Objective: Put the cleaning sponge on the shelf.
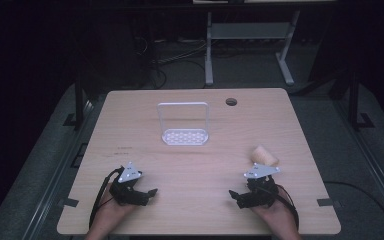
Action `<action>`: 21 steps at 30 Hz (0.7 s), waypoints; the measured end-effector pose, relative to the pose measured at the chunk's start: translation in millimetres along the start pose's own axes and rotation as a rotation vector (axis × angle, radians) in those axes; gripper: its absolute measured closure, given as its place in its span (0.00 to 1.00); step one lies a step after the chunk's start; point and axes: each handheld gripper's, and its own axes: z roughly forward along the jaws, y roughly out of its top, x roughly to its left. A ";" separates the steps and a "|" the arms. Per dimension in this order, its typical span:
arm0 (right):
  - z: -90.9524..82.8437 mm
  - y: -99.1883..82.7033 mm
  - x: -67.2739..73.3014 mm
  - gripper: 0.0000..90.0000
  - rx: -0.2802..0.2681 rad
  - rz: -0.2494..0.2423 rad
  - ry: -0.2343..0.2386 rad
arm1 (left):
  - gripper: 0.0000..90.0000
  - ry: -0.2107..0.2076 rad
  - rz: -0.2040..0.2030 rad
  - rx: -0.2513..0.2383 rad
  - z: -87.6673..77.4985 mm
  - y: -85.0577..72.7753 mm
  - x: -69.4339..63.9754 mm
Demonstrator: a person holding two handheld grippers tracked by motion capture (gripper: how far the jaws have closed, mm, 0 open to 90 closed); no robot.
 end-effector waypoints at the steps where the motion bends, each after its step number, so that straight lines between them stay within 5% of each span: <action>1: -1.9 0.2 -0.7 0.11 -0.003 0.003 -0.002 | 0.14 0.000 0.000 0.000 0.0 0.0 0.0; 21: -29.4 6.6 -9.8 0.11 -0.049 0.017 -0.024 | 0.14 0.000 -0.002 0.000 0.0 -0.1 -0.2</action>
